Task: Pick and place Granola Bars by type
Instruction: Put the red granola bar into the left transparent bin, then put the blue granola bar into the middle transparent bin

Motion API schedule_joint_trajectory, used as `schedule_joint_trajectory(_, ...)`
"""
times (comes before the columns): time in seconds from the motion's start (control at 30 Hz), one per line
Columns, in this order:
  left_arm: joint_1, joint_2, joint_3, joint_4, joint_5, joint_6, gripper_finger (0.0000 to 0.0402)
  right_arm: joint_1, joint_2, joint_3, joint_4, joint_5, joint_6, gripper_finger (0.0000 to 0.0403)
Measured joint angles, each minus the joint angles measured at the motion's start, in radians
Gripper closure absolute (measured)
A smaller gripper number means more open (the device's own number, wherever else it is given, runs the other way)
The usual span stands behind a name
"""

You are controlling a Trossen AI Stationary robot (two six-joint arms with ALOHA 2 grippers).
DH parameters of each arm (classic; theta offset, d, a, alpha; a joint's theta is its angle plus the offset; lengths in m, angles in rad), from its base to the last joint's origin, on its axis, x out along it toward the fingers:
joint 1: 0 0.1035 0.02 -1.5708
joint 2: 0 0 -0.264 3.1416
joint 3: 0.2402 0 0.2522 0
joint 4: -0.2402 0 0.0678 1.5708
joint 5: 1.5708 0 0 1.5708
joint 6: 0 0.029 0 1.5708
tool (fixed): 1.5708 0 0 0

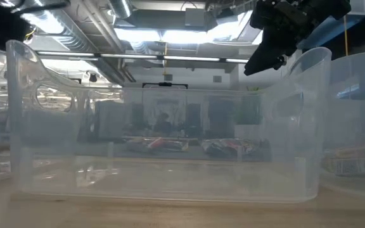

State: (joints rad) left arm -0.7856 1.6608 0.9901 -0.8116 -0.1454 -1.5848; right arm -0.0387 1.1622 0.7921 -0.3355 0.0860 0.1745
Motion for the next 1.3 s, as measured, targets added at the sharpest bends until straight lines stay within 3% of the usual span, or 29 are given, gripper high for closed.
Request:
schedule_joint_trajectory(0.17, 0.002, 0.042, 0.002, 0.0, 0.061, 0.0, 0.0366, 0.0, 0.0, 0.0, 0.0, 0.0, 0.0, 0.0272)
schedule_joint_trajectory(0.4, 0.002, 0.037, 0.001, -0.001, 0.071, 0.0, 0.0353, 0.0, 0.0, 0.0, 0.0, 0.0, 0.0, 0.0272)
schedule_joint_trajectory(0.73, 0.007, -0.013, 0.001, -0.004, 0.104, -0.004, 0.029, 0.0, 0.0, 0.0, 0.001, 0.0, -0.001, 0.0272)
schedule_joint_trajectory(0.93, 0.027, -0.103, 0.0, -0.026, 0.094, -0.053, 0.0267, 0.0, 0.0, 0.0, 0.002, 0.0, -0.001, 0.0272)
schedule_joint_trajectory(1.1, 0.045, -0.216, 0.0, -0.031, 0.004, -0.053, 0.0263, 0.0, 0.0, 0.0, 0.012, 0.0, 0.001, 0.0272)
schedule_joint_trajectory(1.3, 0.083, -0.37, 0.0, -0.03, -0.244, 0.058, 0.0263, 0.0, 0.0, 0.0, 0.085, -0.001, 0.0, 0.0272)
